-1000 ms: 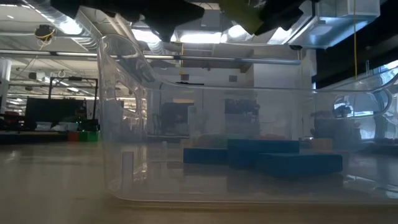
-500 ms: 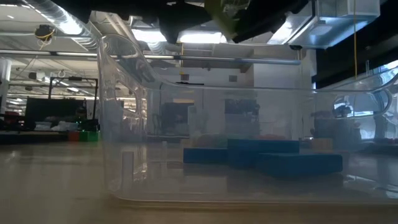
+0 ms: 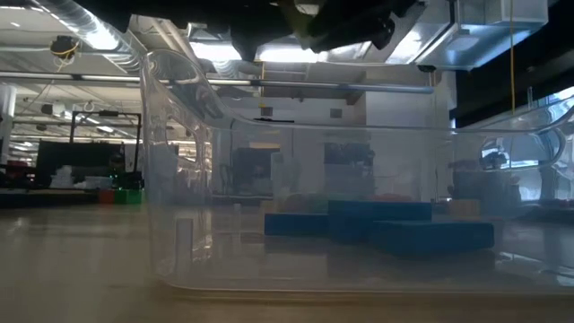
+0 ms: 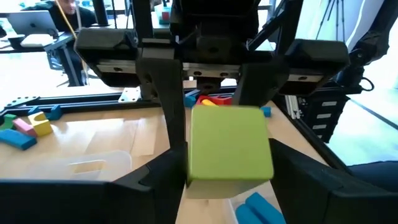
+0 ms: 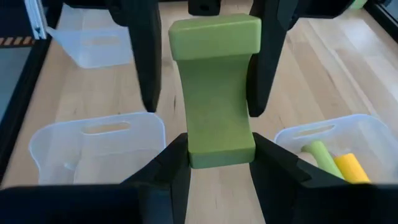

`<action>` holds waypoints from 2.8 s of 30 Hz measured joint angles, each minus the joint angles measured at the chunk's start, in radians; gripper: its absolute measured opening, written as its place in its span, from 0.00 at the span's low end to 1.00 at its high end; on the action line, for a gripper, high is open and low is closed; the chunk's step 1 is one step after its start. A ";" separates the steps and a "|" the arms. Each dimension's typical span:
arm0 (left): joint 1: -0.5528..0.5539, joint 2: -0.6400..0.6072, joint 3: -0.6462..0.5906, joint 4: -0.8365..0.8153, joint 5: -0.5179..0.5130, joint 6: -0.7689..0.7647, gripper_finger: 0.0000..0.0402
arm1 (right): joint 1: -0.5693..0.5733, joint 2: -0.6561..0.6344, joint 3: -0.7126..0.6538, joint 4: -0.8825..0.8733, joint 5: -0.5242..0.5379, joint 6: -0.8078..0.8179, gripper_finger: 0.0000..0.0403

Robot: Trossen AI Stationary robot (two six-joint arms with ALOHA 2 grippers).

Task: Sort blocks by size
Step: Put the light green arch block into the bottom left transparent bin, then put the brown arch block into the bottom left transparent bin

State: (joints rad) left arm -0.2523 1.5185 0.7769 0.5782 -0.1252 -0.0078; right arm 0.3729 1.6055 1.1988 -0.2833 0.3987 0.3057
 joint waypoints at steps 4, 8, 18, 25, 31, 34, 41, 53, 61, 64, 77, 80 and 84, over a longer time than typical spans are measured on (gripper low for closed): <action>0.001 0.000 0.000 0.001 -0.002 0.005 0.40 | 0.000 0.000 0.000 -0.001 0.001 0.000 0.35; 0.000 0.000 0.000 0.002 -0.003 0.033 0.32 | 0.000 0.000 0.000 -0.002 -0.009 0.001 0.37; -0.003 -0.055 0.003 -0.118 0.007 -0.021 0.32 | 0.033 -0.037 -0.002 -0.060 -0.029 -0.024 0.54; -0.016 -0.166 0.102 -0.484 0.005 -0.089 0.33 | 0.153 -0.088 -0.002 -0.235 0.073 0.030 0.59; -0.070 -0.173 0.269 -0.894 0.003 -0.147 0.33 | 0.260 -0.094 -0.002 -0.457 0.160 0.157 0.57; -0.118 -0.171 0.334 -1.108 0.003 -0.244 0.34 | 0.299 -0.094 -0.002 -0.553 0.196 0.271 0.56; -0.258 -0.171 0.412 -1.399 0.005 -0.465 0.34 | 0.400 -0.094 -0.002 -0.707 0.273 0.484 0.56; -0.403 -0.169 0.372 -1.487 0.010 -0.754 0.34 | 0.549 -0.094 -0.037 -0.896 0.333 0.834 0.56; -0.531 -0.168 0.240 -1.466 0.004 -1.079 0.34 | 0.559 -0.093 -0.140 -0.890 0.247 0.962 0.56; -0.565 -0.168 0.192 -1.456 0.002 -1.178 0.34 | 0.559 -0.093 -0.158 -0.888 0.227 0.976 0.56; -0.570 -0.168 0.143 -1.445 0.001 -1.368 0.44 | 0.556 -0.092 -0.161 -0.889 0.094 1.001 0.56; -0.560 -0.169 0.143 -1.445 0.016 -1.368 0.49 | 0.556 -0.092 -0.161 -0.889 0.074 1.001 0.56; -0.551 -0.189 0.145 -1.431 0.021 -1.327 0.52 | 0.556 -0.092 -0.161 -0.880 0.067 1.004 0.56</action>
State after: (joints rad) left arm -0.8031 1.3294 0.9218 -0.8526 -0.1043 -1.3350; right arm 0.9291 1.5135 1.0374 -1.1630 0.4660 1.3098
